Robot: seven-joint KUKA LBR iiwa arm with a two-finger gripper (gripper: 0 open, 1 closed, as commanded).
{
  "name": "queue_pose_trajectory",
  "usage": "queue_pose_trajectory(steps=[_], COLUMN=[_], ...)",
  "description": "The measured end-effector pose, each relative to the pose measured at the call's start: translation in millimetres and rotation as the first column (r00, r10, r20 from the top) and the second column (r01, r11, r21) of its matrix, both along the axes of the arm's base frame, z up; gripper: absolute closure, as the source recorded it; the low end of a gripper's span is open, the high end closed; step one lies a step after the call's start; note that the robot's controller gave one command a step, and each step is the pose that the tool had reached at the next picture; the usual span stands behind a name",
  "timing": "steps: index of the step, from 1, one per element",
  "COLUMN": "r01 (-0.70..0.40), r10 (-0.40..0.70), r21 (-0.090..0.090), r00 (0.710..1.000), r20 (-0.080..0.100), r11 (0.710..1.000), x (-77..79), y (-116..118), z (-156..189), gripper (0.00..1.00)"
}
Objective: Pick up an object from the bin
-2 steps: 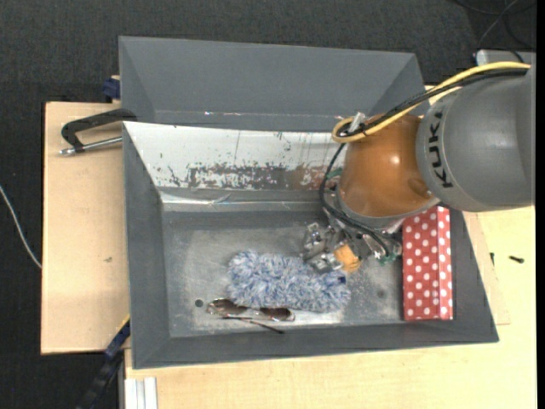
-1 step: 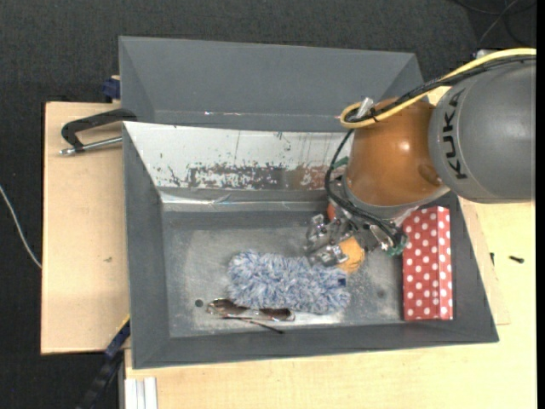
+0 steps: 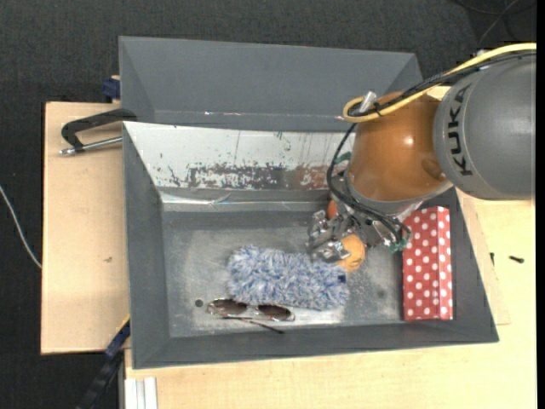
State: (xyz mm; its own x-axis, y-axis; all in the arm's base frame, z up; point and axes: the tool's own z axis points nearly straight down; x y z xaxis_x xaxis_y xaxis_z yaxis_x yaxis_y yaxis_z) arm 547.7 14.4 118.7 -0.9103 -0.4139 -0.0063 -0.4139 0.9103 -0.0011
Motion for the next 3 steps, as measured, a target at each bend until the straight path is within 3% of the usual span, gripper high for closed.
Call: queue_pose_trajectory(steps=[1,2,3], r01=[0.000,0.000,0.000], r10=[0.000,0.000,0.000], r21=[0.000,0.000,0.000], r00=[1.000,1.000,1.000], r20=[0.002,-0.010,-0.003], r11=[1.000,1.000,1.000], x=[0.9,-1.9,0.2], y=[0,1,1], z=[2,15,34], gripper=[1.00,1.00,1.00])
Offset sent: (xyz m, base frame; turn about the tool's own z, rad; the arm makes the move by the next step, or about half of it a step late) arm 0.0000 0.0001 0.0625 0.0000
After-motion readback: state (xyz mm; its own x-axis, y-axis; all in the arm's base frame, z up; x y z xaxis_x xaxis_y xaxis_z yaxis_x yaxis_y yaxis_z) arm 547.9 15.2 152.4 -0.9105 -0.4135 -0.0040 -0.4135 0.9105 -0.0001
